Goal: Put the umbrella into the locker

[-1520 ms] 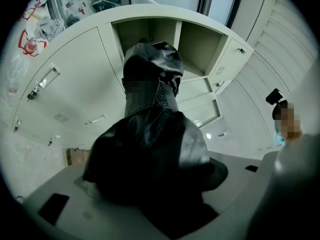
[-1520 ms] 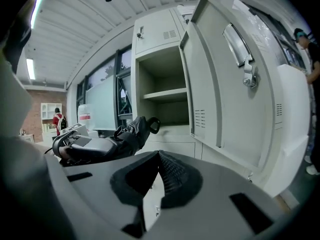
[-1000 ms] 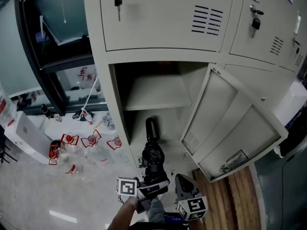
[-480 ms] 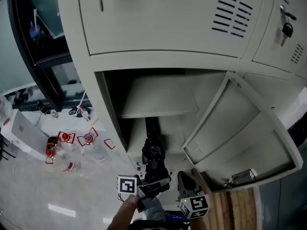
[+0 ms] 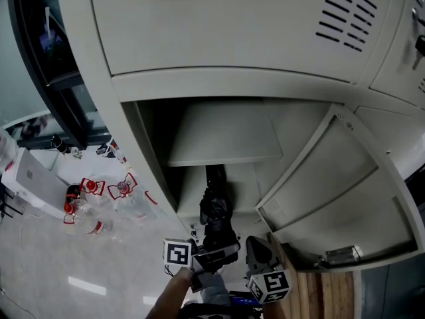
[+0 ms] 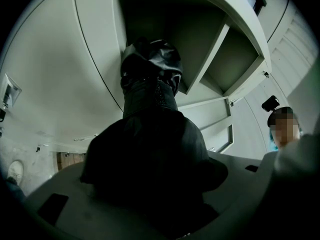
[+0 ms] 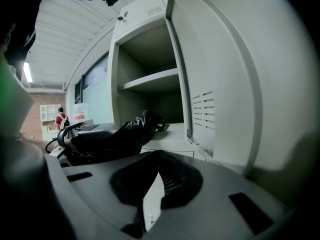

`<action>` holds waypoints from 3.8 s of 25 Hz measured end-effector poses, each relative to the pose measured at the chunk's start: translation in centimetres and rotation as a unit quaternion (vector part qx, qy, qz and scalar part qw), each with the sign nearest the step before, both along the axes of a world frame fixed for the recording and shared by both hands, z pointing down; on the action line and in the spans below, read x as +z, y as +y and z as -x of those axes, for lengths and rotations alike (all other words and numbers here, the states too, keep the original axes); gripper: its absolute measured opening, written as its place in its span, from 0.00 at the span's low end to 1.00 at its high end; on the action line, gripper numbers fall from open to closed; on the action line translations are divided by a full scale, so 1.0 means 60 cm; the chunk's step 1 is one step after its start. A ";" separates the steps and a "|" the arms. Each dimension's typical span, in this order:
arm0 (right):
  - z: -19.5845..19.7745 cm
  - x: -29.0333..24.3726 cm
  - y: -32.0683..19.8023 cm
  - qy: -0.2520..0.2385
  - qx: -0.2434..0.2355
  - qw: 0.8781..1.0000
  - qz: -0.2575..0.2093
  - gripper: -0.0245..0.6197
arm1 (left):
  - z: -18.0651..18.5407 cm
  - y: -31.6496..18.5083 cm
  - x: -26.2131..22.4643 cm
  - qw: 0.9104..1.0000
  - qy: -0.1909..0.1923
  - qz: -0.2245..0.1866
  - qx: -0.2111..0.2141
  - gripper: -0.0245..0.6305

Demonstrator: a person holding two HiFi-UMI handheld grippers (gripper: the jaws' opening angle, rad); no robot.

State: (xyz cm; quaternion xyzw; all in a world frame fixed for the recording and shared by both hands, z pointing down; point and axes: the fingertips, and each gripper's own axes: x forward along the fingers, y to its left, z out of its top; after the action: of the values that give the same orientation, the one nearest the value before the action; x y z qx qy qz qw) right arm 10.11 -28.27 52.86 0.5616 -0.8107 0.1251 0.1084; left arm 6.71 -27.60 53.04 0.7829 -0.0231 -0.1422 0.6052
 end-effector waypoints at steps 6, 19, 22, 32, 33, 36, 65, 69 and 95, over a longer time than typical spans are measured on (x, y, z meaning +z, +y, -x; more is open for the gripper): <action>0.007 -0.010 -0.015 -0.004 -0.004 1.000 -0.006 0.04 | 0.001 -0.020 -0.008 1.000 0.015 0.018 0.002 0.46; 0.028 -0.001 -0.046 -0.015 -0.020 1.000 -0.004 0.04 | 0.006 -0.081 -0.029 0.997 0.067 0.047 -0.009 0.46; 0.025 0.005 -0.052 -0.018 -0.016 1.000 0.002 0.04 | 0.005 -0.094 -0.031 0.996 0.074 0.051 -0.014 0.46; 0.025 -0.003 -0.062 -0.015 -0.020 1.000 -0.003 0.04 | 0.003 -0.123 -0.035 0.991 0.116 0.058 -0.021 0.48; 0.027 -0.003 -0.061 -0.015 -0.021 1.000 -0.002 0.04 | 0.003 -0.124 -0.036 0.990 0.122 0.060 -0.020 0.49; 0.030 -0.003 -0.057 -0.015 -0.024 1.000 -0.002 0.04 | 0.004 -0.126 -0.034 0.989 0.132 0.068 -0.026 0.52; 0.058 -0.099 0.050 0.012 -0.036 0.996 -0.082 0.04 | 0.159 -0.036 -0.022 0.909 -0.261 -0.176 -0.272 0.54; 0.063 -0.109 0.072 0.016 -0.038 0.995 -0.091 0.04 | 0.196 -0.015 -0.052 0.832 -0.364 -0.262 -0.328 0.10; 0.058 -0.113 0.111 0.020 -0.026 0.995 -0.096 0.04 | 0.218 0.015 -0.057 0.845 -0.347 -0.231 -0.335 0.06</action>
State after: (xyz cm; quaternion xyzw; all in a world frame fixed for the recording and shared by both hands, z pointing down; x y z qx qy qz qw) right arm 6.65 -21.63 46.11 0.5507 -0.8309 0.0327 0.0728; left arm -6.38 -26.69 49.59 0.8431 -0.4589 -0.0569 0.2746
